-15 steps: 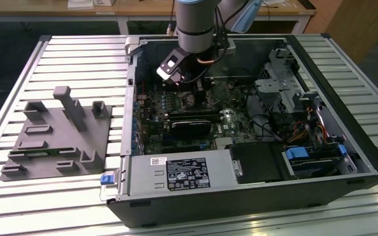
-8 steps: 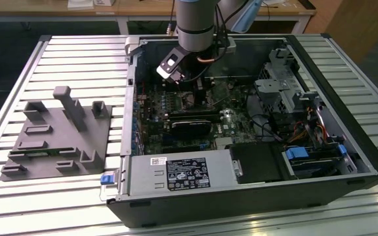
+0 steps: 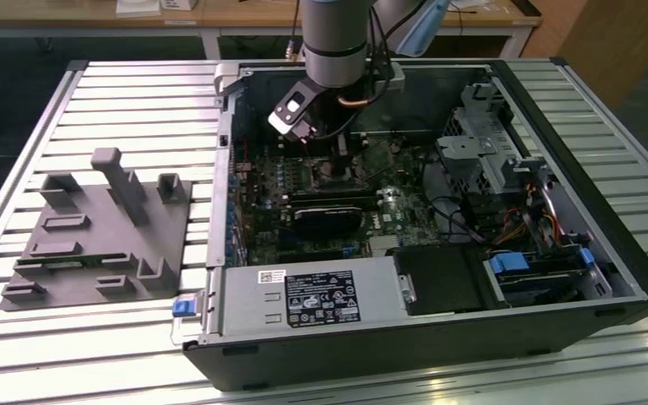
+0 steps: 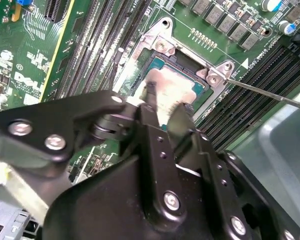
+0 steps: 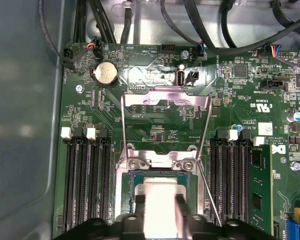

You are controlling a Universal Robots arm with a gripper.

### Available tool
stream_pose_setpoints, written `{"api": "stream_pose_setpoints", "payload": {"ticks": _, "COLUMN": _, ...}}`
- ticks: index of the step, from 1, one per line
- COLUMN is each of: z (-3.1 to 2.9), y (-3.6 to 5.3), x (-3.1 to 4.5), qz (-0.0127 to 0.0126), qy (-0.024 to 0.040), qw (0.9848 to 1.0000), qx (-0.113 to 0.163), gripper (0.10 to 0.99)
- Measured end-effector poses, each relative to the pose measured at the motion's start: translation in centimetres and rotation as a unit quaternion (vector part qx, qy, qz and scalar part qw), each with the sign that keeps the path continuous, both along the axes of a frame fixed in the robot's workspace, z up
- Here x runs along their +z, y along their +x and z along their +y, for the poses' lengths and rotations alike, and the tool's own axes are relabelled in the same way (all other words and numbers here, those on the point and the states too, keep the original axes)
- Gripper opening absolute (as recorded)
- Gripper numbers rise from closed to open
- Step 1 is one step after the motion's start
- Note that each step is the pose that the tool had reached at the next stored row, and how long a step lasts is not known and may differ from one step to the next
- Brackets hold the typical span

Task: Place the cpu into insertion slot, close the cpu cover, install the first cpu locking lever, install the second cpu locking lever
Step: 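Place the cpu into insertion slot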

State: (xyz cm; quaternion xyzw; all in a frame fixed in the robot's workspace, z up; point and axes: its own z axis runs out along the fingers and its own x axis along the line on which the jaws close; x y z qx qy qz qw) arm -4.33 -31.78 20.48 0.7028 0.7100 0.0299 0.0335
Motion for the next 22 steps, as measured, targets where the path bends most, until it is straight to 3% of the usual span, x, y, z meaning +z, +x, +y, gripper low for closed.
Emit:
{"api": "stream_pose_setpoints", "payload": {"ticks": 3, "z": 0.00, "y": 0.00, "x": 0.06, "qz": 0.0000, "qy": 0.0000, "qw": 1.0000, "qx": 0.000, "gripper": 0.239}}
{"api": "stream_pose_setpoints", "payload": {"ticks": 4, "z": 0.00, "y": 0.00, "x": 0.08, "qz": 0.0000, "qy": 0.0000, "qw": 1.0000, "qx": 0.000, "gripper": 0.239}}
{"api": "stream_pose_setpoints", "payload": {"ticks": 6, "z": 0.00, "y": 0.00, "x": 0.12, "qz": 0.0000, "qy": 0.0000, "qw": 1.0000, "qx": 0.000, "gripper": 0.122}}
{"api": "stream_pose_setpoints", "payload": {"ticks": 15, "z": 0.00, "y": 0.00, "x": 0.27, "qz": 0.0000, "qy": 0.0000, "qw": 1.0000, "qx": 0.000, "gripper": 0.106}}
{"api": "stream_pose_setpoints", "payload": {"ticks": 22, "z": -0.01, "y": -0.06, "x": -0.31, "qz": 0.0000, "qy": 0.0001, "qw": 1.0000, "qx": -0.001, "gripper": 0.106}}
